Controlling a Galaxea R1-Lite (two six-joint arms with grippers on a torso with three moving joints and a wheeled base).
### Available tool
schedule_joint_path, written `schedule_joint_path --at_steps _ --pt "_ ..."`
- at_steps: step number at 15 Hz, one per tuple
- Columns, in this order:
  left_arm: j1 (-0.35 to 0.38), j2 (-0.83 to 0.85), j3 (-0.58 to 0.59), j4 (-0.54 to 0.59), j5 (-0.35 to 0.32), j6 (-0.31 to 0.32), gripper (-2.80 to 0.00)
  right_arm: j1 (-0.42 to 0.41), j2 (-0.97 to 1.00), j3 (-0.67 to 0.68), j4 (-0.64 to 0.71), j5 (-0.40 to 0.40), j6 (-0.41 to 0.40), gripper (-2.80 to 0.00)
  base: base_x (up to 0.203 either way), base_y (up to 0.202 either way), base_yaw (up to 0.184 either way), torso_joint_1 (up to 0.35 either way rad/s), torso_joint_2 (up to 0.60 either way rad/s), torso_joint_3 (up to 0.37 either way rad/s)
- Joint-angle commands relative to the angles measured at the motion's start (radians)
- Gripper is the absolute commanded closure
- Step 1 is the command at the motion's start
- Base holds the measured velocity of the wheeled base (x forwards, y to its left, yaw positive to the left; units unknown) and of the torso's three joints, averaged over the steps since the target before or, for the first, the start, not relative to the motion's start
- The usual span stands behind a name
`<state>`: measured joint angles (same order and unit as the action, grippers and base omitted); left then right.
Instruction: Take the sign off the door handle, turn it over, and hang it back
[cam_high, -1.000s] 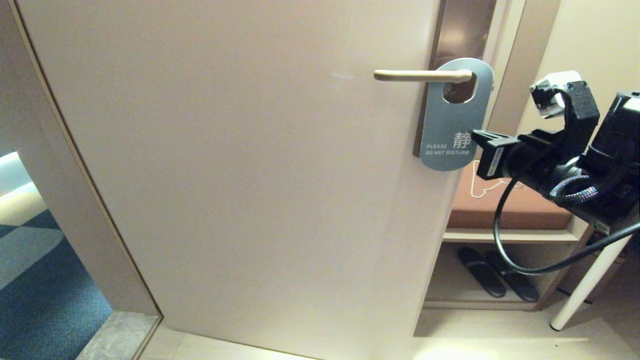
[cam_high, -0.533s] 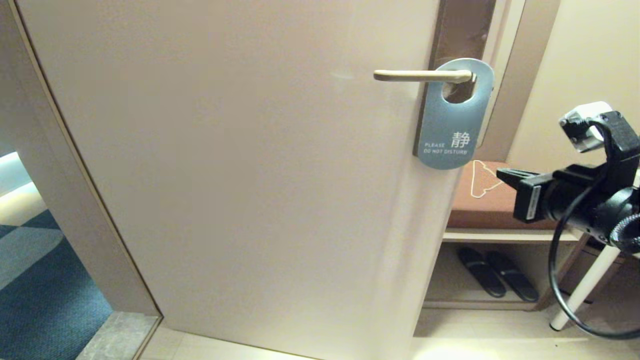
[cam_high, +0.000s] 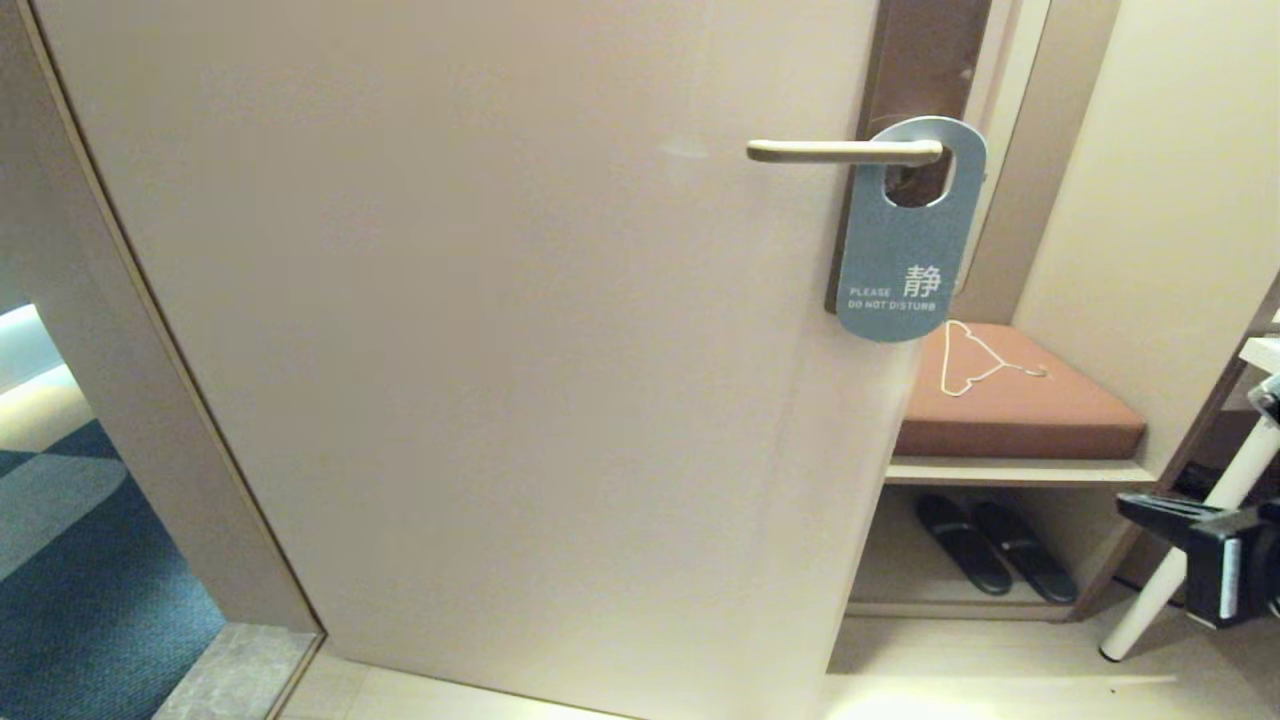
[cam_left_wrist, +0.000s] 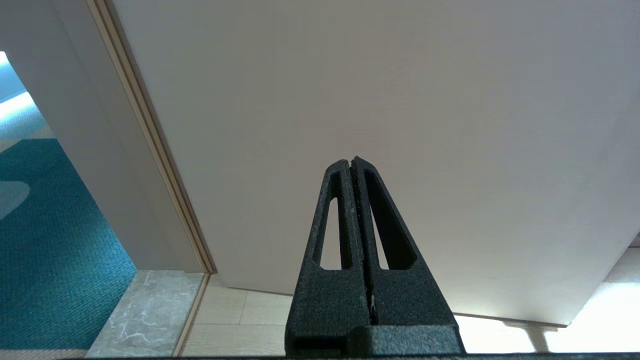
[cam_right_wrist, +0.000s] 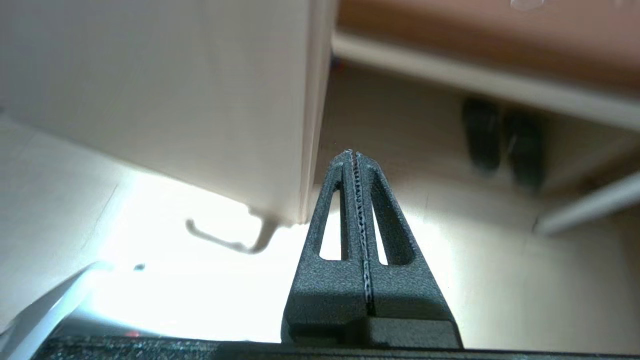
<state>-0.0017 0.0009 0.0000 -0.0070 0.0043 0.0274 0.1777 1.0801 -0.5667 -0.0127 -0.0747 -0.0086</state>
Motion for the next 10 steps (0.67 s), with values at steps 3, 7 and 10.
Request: schedule_joint_path --at_steps 3,7,10 --pt "0.001 0.001 0.0 -0.001 0.0 0.0 0.0 -0.108 -0.199 0.1 0.071 0.126 0.005 0.0 0.0 0.0 0.0 0.0 0.0 0.0" --pt "0.0 0.001 0.0 -0.001 0.0 0.0 0.0 -0.112 -0.349 0.308 -0.12 0.134 0.009 0.0 0.0 0.0 0.0 0.0 0.0 0.0" --pt "0.0 0.001 0.0 -0.001 0.0 0.0 0.0 -0.108 -0.482 0.5 -0.317 0.136 0.005 0.0 0.0 0.0 0.0 0.0 0.0 0.0"
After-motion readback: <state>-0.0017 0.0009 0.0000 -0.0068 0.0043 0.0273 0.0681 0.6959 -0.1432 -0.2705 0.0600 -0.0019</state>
